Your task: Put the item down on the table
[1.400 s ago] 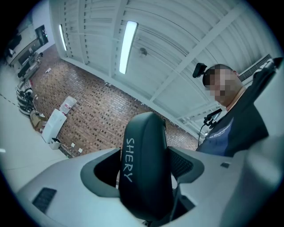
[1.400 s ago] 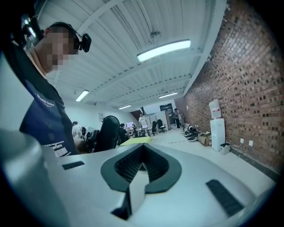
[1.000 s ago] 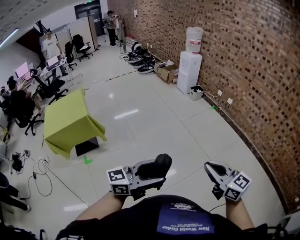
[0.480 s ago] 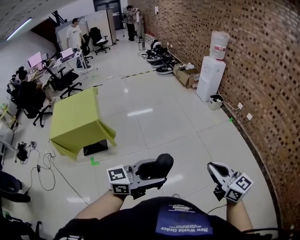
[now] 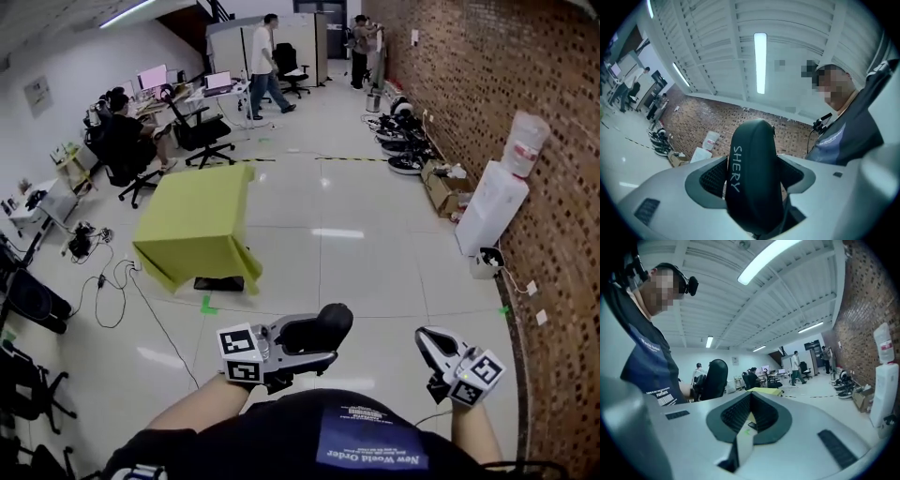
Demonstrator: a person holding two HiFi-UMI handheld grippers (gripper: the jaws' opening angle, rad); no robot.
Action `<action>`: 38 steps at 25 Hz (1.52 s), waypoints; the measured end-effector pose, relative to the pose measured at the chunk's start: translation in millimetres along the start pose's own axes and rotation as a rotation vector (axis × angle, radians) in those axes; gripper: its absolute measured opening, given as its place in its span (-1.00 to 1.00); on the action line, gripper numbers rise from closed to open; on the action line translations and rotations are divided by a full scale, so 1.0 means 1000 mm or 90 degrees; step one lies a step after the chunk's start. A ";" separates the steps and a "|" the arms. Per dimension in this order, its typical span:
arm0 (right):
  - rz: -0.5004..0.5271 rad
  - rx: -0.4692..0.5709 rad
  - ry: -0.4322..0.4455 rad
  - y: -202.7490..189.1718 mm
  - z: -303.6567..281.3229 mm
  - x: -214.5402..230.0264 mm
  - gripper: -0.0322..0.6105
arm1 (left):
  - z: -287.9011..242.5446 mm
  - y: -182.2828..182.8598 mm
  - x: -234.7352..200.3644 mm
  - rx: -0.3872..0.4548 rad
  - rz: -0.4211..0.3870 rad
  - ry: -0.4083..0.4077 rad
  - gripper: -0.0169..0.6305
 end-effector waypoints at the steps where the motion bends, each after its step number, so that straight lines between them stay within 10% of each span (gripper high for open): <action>1: 0.002 -0.003 0.014 0.006 -0.008 0.013 -0.94 | -0.005 0.001 -0.008 0.004 -0.001 0.015 0.09; 25: 0.033 -0.048 0.150 0.076 -0.409 0.098 -0.94 | 0.171 0.087 -0.297 0.046 -0.030 0.138 0.09; 38: 0.048 -0.115 0.330 0.106 -0.629 0.143 -0.94 | 0.262 0.115 -0.394 0.086 -0.041 0.338 0.09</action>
Point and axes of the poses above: the fingertips, and each gripper's own axes: z backward along the fingers, x to its right, y out of its top, the point moved 9 cm from there along z, backward along the fingers, and after that the axes turned 9 degrees about -z, right-handed, at the moved point
